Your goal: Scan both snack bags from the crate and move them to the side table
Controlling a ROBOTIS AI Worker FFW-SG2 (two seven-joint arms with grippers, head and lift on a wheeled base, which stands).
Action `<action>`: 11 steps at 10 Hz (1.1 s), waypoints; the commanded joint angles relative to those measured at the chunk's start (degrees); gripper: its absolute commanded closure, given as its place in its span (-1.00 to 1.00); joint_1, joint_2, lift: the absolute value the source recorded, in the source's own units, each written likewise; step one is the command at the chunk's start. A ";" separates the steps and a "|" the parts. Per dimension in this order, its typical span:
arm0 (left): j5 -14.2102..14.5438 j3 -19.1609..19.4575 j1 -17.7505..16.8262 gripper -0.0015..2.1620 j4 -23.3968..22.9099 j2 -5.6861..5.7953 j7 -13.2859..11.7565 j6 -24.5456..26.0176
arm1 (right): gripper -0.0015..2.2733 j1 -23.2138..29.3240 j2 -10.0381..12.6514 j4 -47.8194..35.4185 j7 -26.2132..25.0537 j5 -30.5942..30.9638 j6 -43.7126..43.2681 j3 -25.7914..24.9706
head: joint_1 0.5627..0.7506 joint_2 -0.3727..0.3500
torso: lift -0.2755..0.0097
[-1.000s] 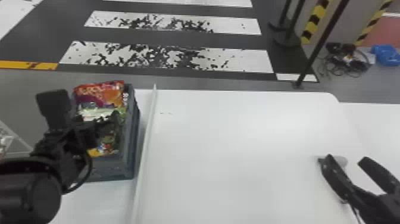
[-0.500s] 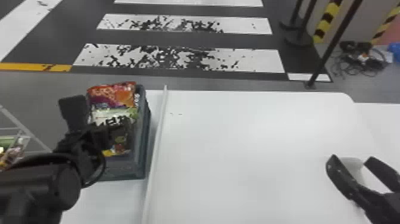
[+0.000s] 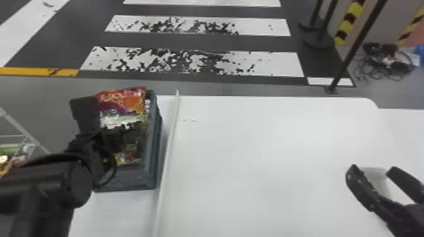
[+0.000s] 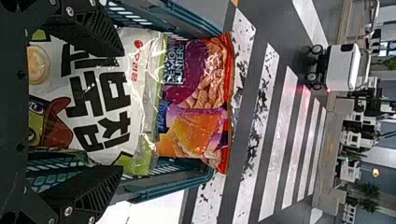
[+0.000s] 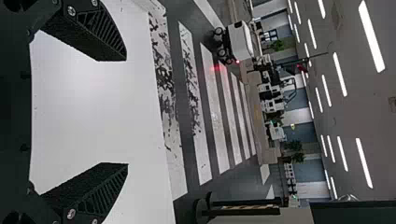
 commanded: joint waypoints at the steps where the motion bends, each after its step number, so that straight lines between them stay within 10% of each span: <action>1: -0.07 -0.07 -0.37 -0.87 0.73 -0.18 -0.15 0.38 | -0.89 0.02 0.00 0.00 0.01 0.00 -0.09 0.00 | 0.41 0.08 | 0.73; 8: -0.25 0.64 -1.34 -0.86 4.51 -0.18 -2.17 0.73 | -0.89 0.02 0.00 -0.17 0.01 0.09 -0.09 0.36 | 0.41 0.07 | 0.73; 11: 0.46 3.19 -3.63 -0.65 7.77 0.17 -6.83 3.19 | -0.89 0.46 0.00 -0.26 0.09 0.26 0.26 0.44 | 0.41 0.08 | 0.73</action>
